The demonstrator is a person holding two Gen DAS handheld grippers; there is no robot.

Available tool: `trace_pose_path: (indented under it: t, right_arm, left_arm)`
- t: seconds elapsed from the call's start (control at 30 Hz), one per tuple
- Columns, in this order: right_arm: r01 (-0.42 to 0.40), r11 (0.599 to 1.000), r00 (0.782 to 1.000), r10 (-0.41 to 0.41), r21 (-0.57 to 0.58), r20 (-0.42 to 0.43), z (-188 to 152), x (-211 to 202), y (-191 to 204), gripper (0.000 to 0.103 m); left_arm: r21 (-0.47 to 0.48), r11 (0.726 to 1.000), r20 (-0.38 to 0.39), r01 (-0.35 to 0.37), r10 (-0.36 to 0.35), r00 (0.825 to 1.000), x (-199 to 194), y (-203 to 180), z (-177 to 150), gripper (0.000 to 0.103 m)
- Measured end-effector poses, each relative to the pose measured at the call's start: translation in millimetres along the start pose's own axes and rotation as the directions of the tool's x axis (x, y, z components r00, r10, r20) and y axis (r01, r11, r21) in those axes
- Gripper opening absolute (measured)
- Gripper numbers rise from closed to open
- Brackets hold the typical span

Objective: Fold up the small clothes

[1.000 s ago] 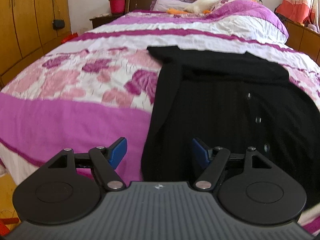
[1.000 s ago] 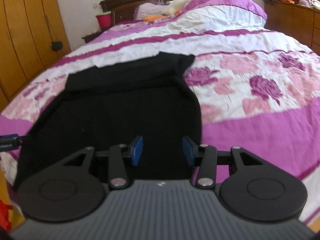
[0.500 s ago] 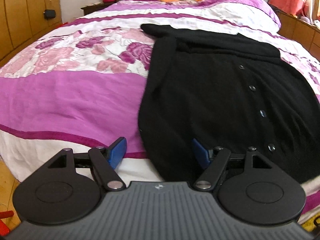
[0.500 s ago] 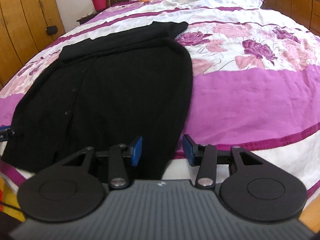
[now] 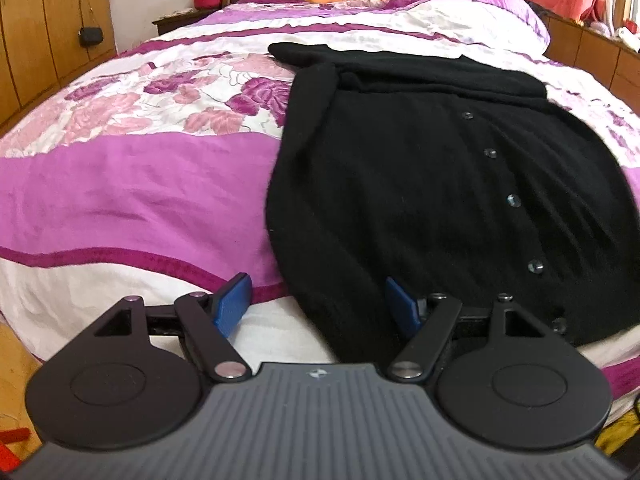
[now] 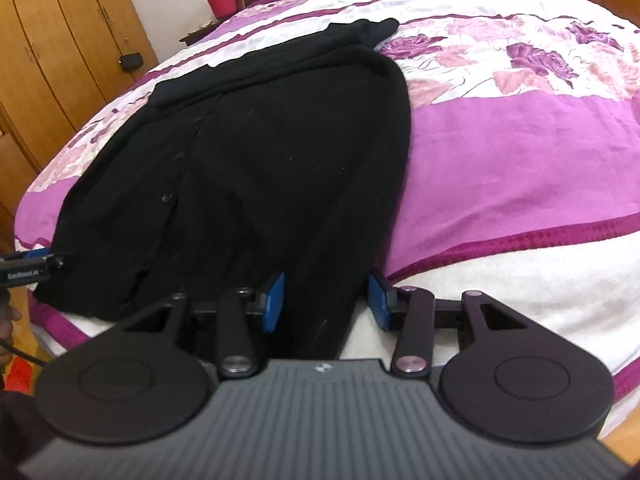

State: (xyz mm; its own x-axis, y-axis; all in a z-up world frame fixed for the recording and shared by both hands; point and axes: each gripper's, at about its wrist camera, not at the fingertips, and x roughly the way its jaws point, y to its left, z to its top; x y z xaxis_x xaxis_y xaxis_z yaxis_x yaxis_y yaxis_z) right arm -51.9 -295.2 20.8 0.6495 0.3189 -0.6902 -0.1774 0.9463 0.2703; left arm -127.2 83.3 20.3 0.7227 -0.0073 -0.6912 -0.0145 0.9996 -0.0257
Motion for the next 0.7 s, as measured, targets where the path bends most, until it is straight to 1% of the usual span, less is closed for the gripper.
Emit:
trace_pose_path:
  t: [0.07, 0.2, 0.3, 0.5, 0.6, 0.63, 0.67, 0.7]
  right_arm:
    - [-0.01, 1.0, 1.0, 0.01, -0.002, -0.004, -1.3, 0.2, 0.1, 0.046]
    - [-0.041, 0.999, 0.999, 0.041, 0.0, -0.012, -5.6, -0.5, -0.5, 0.046]
    - [-0.06, 0.998, 0.998, 0.06, 0.002, -0.014, -10.0, -0.5, -0.9, 0.046]
    - [-0.059, 0.998, 0.998, 0.059, 0.003, -0.005, -11.3, 1.9, -0.6, 0.046]
    - [-0.054, 0.999, 0.999, 0.054, 0.003, 0.003, -13.2, 1.1, 0.2, 0.046]
    - [-0.053, 0.999, 0.999, 0.053, 0.001, 0.007, -13.7, 0.8, 0.7, 0.046]
    - [-0.051, 0.999, 0.999, 0.051, 0.0, 0.012, -15.6, -0.7, 2.0, 0.044]
    - [-0.045, 0.999, 0.999, 0.045, -0.001, 0.018, -16.2, -1.2, 2.4, 0.037]
  left_arm:
    - [-0.003, 1.0, 0.002, 0.022, -0.022, 1.0, -1.1, -1.6, -1.7, 0.077]
    - [0.024, 0.999, 0.012, 0.034, -0.034, 0.999, -3.7, -6.2, -7.9, 0.077]
    - [0.027, 0.999, 0.018, 0.041, -0.041, 0.999, -4.1, -7.6, -10.5, 0.076]
    - [0.014, 0.999, 0.032, 0.038, -0.038, 0.999, 5.0, -9.9, -12.0, 0.076]
    - [0.031, 0.999, 0.035, 0.026, -0.027, 0.999, 8.6, -14.5, -11.6, 0.076]
    - [0.035, 0.999, 0.036, 0.023, -0.025, 0.999, 8.3, -15.9, -11.3, 0.075]
    - [0.035, 0.999, 0.037, 0.026, -0.027, 0.999, 7.7, -16.8, -11.5, 0.071]
    - [0.033, 0.999, 0.037, 0.033, -0.035, 0.999, 6.9, -17.3, -11.6, 0.067]
